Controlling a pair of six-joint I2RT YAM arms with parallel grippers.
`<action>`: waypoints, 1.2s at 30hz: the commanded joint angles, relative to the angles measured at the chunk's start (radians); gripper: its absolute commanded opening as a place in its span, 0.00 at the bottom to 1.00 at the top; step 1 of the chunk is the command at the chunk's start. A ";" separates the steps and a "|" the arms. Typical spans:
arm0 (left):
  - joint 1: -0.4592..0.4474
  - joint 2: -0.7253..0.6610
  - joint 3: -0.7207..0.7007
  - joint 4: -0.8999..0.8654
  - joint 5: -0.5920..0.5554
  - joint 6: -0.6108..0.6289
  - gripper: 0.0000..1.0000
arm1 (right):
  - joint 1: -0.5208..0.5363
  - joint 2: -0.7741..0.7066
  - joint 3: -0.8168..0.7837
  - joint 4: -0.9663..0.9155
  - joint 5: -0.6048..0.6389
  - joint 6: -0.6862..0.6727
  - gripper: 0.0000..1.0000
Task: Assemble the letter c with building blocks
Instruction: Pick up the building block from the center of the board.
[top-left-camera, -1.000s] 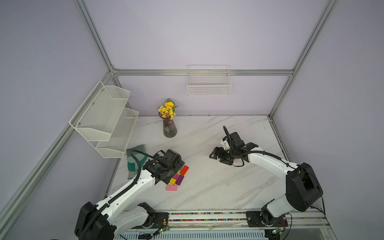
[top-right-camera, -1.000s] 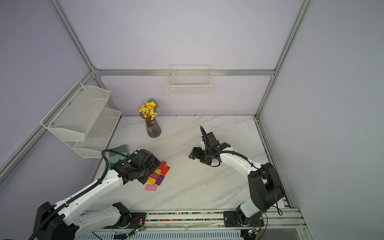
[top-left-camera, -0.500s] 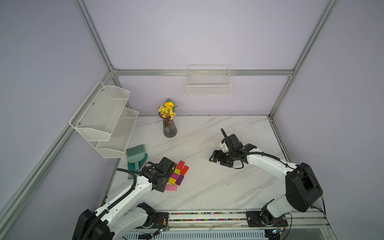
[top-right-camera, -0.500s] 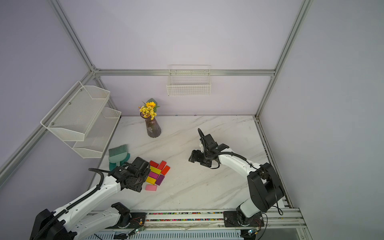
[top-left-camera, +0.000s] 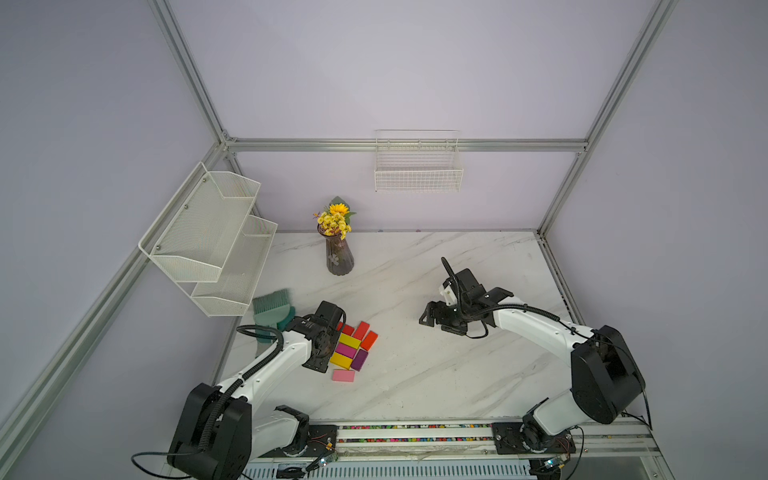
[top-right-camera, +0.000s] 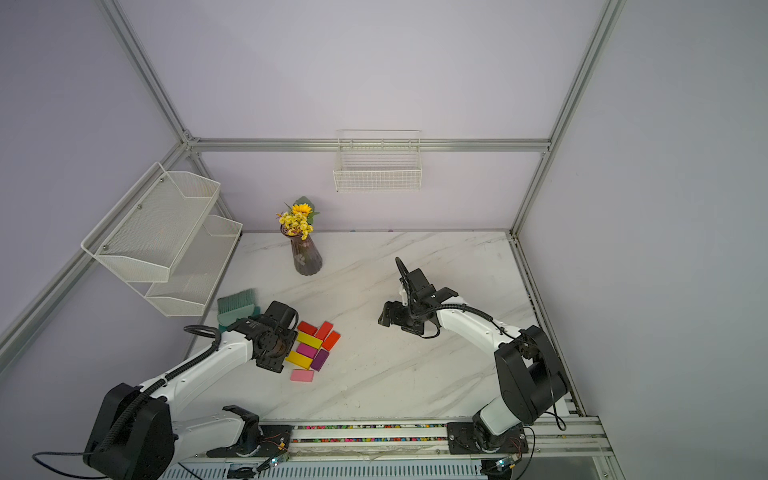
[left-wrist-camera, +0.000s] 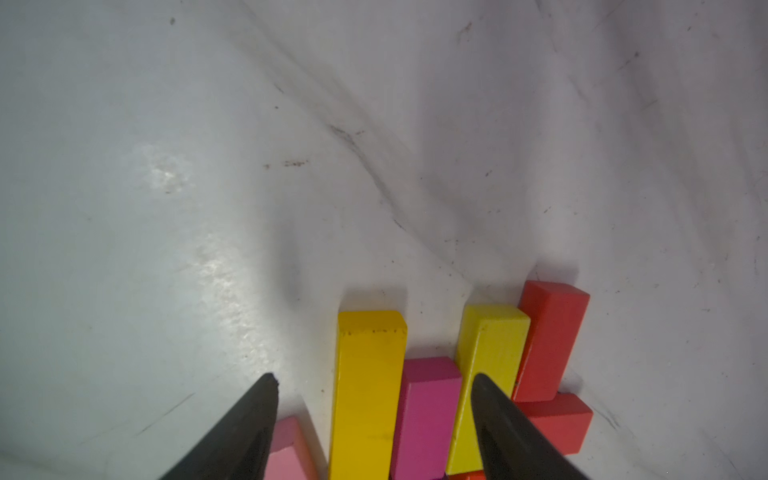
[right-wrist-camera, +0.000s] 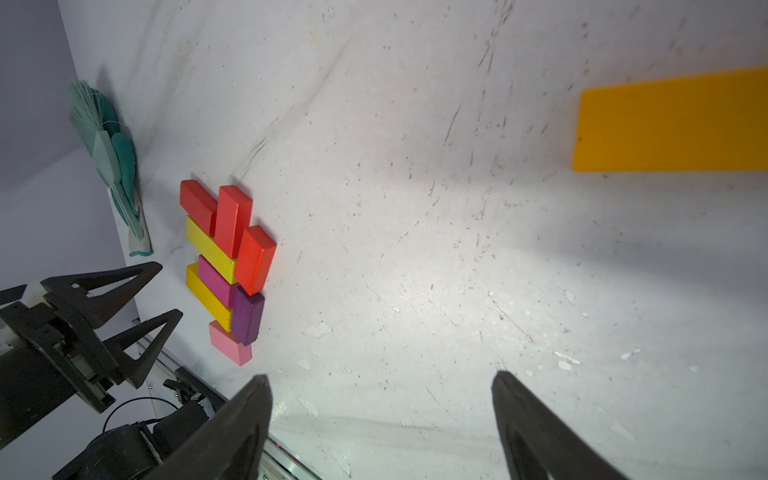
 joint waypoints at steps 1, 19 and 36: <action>0.016 0.044 0.046 0.023 0.052 0.045 0.71 | 0.005 0.007 0.029 -0.013 0.015 -0.011 0.85; 0.033 0.186 0.178 -0.090 0.098 0.080 0.65 | 0.003 0.024 0.040 -0.018 0.031 -0.028 0.86; 0.055 0.031 0.026 -0.041 0.079 0.033 0.67 | 0.003 0.043 0.051 -0.007 0.011 -0.026 0.86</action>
